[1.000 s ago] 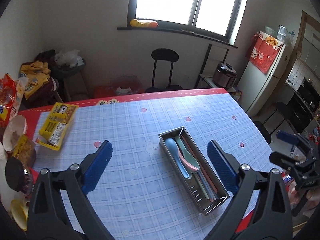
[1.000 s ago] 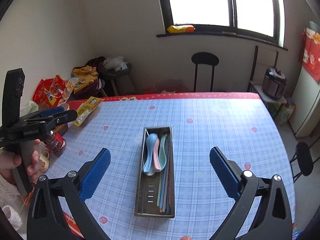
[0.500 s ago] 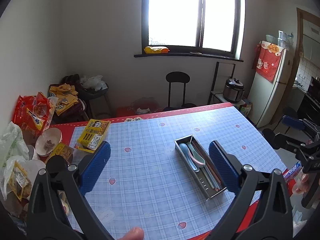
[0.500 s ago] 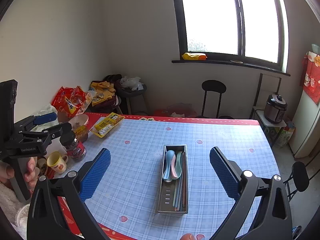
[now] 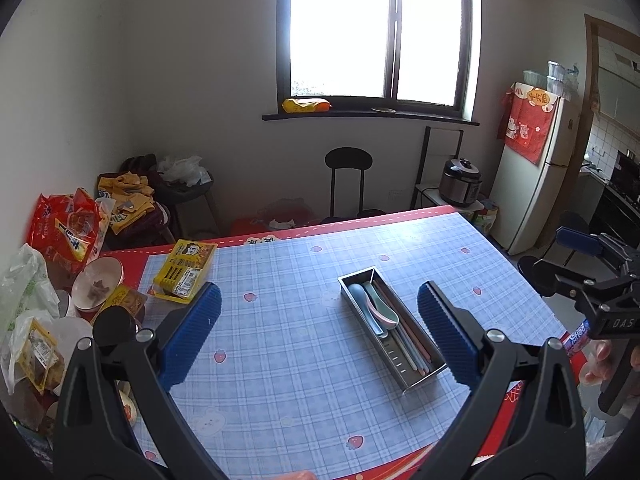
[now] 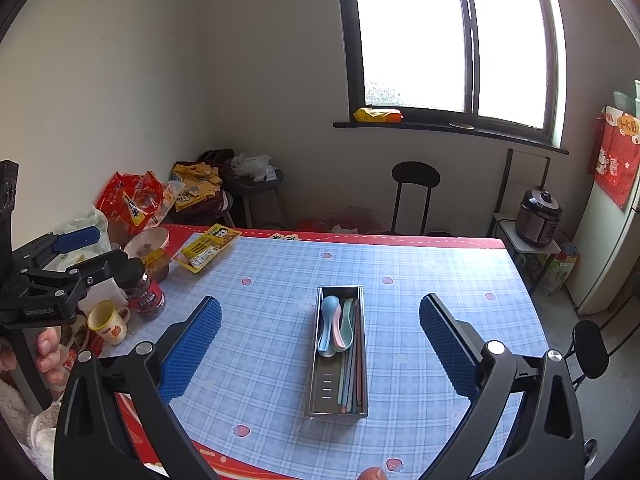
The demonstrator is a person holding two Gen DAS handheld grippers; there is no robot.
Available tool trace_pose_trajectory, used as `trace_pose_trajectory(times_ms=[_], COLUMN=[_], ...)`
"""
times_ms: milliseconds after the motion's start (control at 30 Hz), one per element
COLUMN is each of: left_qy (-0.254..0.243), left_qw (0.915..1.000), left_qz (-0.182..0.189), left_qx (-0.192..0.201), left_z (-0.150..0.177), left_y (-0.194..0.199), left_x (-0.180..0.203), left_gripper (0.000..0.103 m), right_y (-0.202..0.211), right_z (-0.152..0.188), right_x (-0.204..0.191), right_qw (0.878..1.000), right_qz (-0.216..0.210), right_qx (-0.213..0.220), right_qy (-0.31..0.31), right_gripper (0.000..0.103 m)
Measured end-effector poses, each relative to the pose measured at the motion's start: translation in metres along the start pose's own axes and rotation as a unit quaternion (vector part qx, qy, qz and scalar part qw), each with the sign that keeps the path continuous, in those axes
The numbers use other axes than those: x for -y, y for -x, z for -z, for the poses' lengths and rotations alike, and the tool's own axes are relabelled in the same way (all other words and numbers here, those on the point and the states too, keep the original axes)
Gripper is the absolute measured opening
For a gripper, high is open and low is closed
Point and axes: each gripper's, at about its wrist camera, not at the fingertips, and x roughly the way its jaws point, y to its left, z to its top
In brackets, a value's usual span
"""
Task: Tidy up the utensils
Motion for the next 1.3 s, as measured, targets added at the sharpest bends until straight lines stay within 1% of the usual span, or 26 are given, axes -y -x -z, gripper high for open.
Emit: trace_pose_trajectory(times_ms=[500,1300], left_qy=[0.0,-0.002], left_qw=[1.0,1.0], left_qz=[0.001,0.0], left_qx=[0.003,0.007], left_z=[-0.0029,-0.0023], left_y=[-0.0025,-0.0038], left_x=[0.0032,0.0054], left_gripper=[0.097,0.097], right_y=[0.0001,0.0003], right_z=[0.0002,0.0011], right_x=[0.0067,0.0084], right_qw=[1.0,1.0], right_qz=[0.011,0.017], right_qx=[0.003,0.001], right_qy=[-0.008,-0.014], right_gripper=[0.097,0.097])
